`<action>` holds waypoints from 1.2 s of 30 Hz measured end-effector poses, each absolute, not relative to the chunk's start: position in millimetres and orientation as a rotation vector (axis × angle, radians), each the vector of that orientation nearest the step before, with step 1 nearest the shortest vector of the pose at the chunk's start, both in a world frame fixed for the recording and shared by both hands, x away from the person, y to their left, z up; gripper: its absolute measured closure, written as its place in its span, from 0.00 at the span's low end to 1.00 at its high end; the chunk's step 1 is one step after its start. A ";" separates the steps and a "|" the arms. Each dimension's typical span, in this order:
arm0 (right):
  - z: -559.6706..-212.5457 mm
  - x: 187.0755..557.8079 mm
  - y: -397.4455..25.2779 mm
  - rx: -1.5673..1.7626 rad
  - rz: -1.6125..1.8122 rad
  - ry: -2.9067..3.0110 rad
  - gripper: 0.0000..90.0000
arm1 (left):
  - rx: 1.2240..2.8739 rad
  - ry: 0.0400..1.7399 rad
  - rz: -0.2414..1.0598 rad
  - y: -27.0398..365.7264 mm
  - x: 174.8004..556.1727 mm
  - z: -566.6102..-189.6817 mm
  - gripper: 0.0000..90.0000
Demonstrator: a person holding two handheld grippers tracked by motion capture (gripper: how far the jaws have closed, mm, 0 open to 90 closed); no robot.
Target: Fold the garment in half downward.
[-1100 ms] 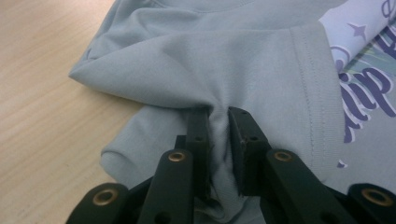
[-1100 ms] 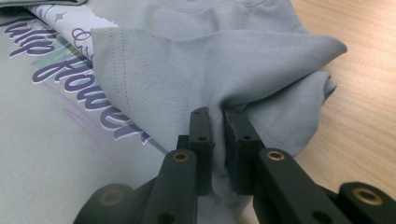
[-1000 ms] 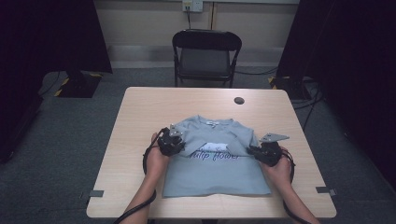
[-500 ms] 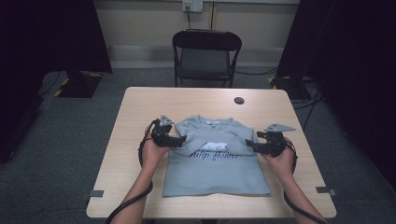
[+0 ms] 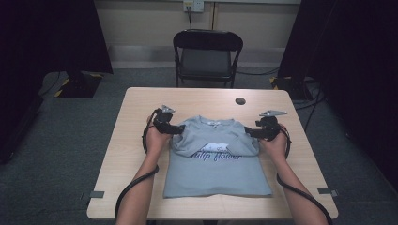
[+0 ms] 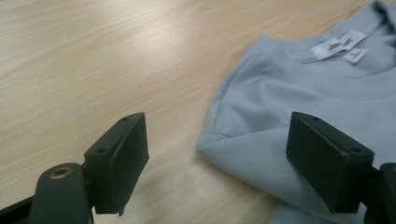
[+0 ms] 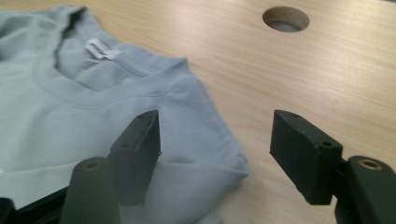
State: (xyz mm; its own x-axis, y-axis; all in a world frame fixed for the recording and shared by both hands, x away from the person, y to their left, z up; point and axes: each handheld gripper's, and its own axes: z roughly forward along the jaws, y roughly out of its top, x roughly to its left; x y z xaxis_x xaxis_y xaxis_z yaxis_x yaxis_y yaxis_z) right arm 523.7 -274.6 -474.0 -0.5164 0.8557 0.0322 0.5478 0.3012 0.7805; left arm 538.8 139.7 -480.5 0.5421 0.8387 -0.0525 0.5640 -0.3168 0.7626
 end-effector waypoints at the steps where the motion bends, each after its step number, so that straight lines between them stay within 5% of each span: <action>1: -476.2 527.4 -274.9 1.262 1.055 2.184 0.37 | 2.013 1.143 0.457 139.9 541.3 -482.6 0.24; 17: -491.6 553.4 -261.6 1.259 0.913 2.224 0.47 | 2.083 1.132 0.469 127.3 558.8 -496.3 0.34; 29: -492.7 548.8 -259.4 1.281 1.018 2.261 0.88 | 2.128 1.087 0.380 117.9 553.1 -489.6 0.89; 36: -490.3 549.9 -257.6 1.332 1.018 2.278 0.96 | 2.152 1.114 0.352 113.7 553.8 -486.0 0.91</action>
